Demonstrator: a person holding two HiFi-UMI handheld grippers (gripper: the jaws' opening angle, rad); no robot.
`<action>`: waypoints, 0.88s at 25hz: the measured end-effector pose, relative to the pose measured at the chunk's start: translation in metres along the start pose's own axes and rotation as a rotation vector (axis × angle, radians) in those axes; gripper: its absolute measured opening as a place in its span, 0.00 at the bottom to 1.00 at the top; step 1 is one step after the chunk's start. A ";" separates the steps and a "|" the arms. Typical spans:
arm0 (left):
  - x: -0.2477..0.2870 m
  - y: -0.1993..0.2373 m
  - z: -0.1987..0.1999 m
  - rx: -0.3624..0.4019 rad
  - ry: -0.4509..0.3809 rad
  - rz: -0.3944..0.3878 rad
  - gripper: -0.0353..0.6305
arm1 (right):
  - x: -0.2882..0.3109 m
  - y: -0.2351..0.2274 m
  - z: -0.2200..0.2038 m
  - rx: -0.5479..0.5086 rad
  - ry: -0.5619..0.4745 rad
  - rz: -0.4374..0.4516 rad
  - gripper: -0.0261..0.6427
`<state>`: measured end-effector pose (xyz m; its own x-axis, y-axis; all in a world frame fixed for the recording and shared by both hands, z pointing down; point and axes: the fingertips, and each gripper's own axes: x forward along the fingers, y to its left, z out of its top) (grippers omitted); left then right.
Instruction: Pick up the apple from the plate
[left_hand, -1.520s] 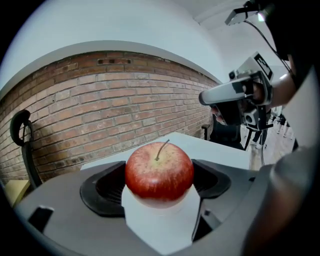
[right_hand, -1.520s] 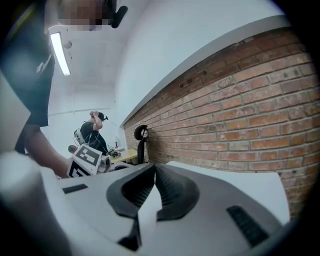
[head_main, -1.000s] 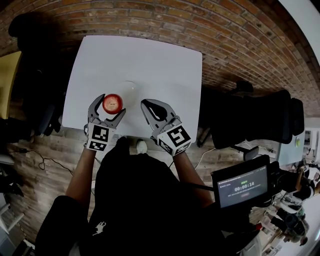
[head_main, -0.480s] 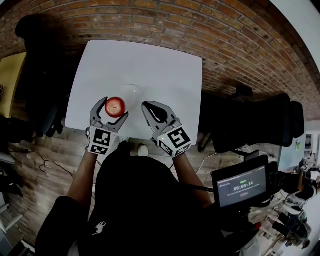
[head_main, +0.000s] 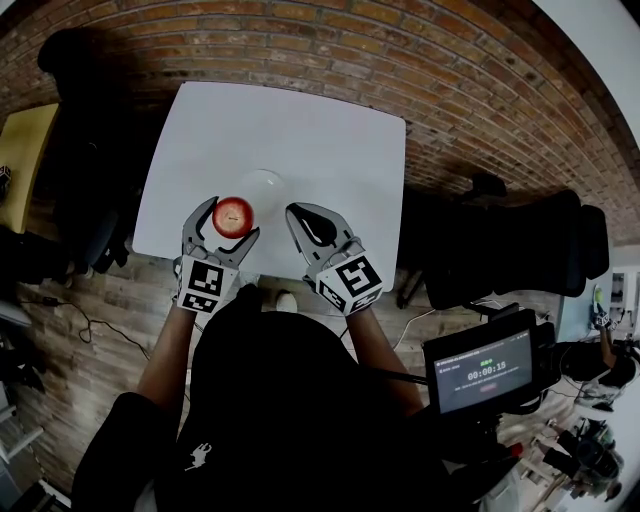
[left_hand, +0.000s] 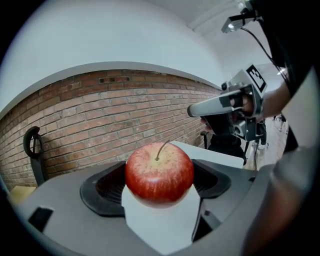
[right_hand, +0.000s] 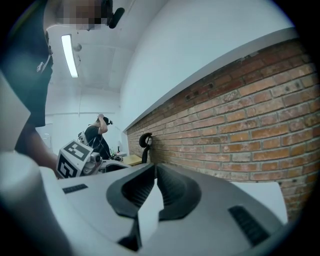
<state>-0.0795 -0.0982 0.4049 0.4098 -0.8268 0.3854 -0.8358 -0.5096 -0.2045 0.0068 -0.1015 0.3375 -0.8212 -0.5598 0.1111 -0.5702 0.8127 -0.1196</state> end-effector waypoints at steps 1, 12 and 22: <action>0.000 -0.001 0.001 0.002 -0.001 -0.002 0.67 | -0.001 0.000 0.000 0.000 -0.001 0.000 0.04; -0.009 -0.010 0.019 0.015 -0.033 -0.029 0.67 | -0.002 0.007 -0.001 -0.049 0.014 0.009 0.04; -0.007 -0.009 0.023 0.009 -0.034 -0.022 0.67 | -0.002 0.000 0.003 -0.061 0.022 0.001 0.04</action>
<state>-0.0667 -0.0938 0.3835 0.4407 -0.8227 0.3590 -0.8229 -0.5301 -0.2046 0.0083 -0.1011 0.3345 -0.8207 -0.5559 0.1323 -0.5664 0.8220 -0.0596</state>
